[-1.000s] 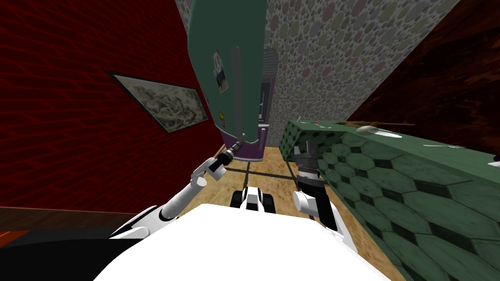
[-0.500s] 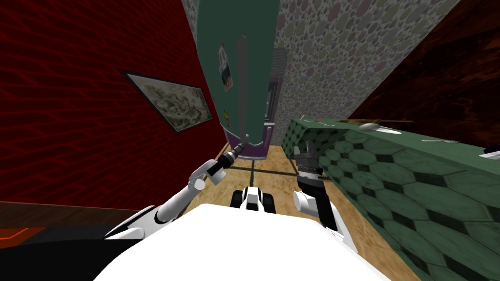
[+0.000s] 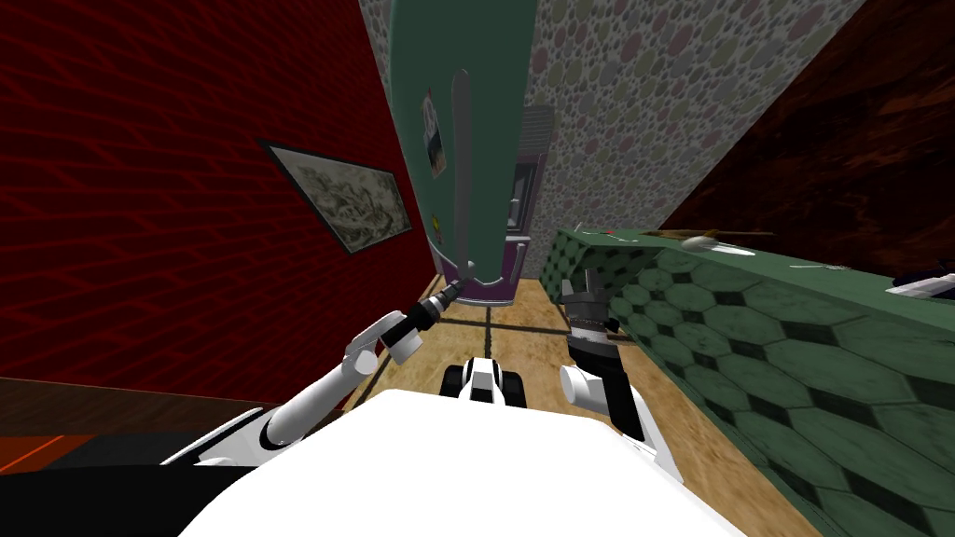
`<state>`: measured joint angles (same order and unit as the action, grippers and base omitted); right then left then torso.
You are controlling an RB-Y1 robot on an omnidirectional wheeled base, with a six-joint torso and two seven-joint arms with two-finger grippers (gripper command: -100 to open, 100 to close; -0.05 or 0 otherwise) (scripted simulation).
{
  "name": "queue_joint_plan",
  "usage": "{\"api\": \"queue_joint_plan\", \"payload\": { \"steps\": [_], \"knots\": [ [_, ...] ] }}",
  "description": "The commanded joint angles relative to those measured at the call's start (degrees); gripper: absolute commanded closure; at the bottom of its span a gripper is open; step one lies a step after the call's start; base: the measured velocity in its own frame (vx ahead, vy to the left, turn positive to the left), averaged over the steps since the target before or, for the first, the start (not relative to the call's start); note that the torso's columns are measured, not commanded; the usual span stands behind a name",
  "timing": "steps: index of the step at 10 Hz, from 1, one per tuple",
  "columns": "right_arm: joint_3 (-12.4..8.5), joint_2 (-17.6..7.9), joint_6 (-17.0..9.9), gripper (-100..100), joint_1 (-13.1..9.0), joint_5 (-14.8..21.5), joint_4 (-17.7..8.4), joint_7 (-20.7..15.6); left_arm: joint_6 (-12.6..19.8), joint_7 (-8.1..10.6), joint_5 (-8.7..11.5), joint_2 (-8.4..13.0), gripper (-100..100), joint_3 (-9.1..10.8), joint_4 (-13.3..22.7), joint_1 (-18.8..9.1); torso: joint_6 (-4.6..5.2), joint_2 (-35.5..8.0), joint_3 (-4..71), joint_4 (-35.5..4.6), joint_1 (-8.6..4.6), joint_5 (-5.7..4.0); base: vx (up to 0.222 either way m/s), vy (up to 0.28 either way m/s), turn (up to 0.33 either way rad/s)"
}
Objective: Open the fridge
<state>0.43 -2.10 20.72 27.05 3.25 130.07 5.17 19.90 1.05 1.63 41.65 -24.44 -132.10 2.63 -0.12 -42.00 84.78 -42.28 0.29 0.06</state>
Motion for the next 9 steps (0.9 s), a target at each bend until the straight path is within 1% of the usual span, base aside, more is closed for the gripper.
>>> {"api": "queue_joint_plan", "payload": {
  "steps": [1,2,3,4,5,6,7,8,9],
  "knots": [
    [0.0,0.0,0.0,0,0.0,0.0,0.0,0.0,-3.21,0.03,0.95,2.31,100,1.08,-0.14,0.97,-0.02,0.12,0.08,-0.04,0.01,0.0,-0.011,0.072,0.005],
    [0.01,0.01,0.0,0,0.01,0.0,0.0,0.0,-5.51,-0.04,2.68,4.98,100,2.31,-0.82,3.32,0.01,0.25,0.18,-0.08,-0.18,-0.06,-0.025,0.115,-0.048],
    [0.0,0.0,0.0,0,0.0,0.0,0.0,0.0,-6.9,-0.04,2.68,5.5,100,2.31,-0.82,3.32,-0.03,0.25,0.2,-0.08,0.07,-0.03,-0.016,0.123,-0.035],
    [0.0,0.0,0.0,0,0.01,0.0,0.0,0.0,-8.6,-0.1,4.4,7.92,100,3.54,-1.49,5.66,-0.04,0.3,0.22,-0.1,0.16,0.01,-0.013,0.186,-0.054],
    [0.0,0.0,0.0,0,0.0,0.0,0.0,0.0,-10.15,-0.1,4.4,8.7,100,3.54,-1.49,5.66,-0.09,0.3,0.23,-0.09,0.43,0.06,-0.026,0.161,-0.033],
    [0.0,0.0,0.0,0,0.01,0.0,0.0,0.0,-10.66,-0.1,4.4,8.7,100,3.54,-1.49,5.66,-0.07,0.41,0.32,-0.11,0.31,0.05,-0.022,0.072,0.018],
    [0.0,0.01,0.0,0,0.01,0.0,0.0,0.0,-12.94,-0.17,6.13,11.44,100,4.77,-2.17,8.0,0.01,0.51,0.4,-0.13,-0.07,-0.07,-0.02,0.105,-0.045],
    [0.0,0.0,0.0,0,0.01,0.0,0.0,0.0,-14.38,-0.17,6.13,11.89,100,4.77,-2.17,8.0,0.01,0.48,0.37,-0.07,0.03,-0.07,-0.016,0.137,-0.032],
    [0.0,0.0,0.0,0,0.01,0.0,0.0,0.0,-16.35,-0.24,7.86,14.6,100,6.0,-2.84,10.34,0.04,0.45,0.37,-0.17,0.13,-0.05,0.007,0.192,-0.054]
  ]
}}
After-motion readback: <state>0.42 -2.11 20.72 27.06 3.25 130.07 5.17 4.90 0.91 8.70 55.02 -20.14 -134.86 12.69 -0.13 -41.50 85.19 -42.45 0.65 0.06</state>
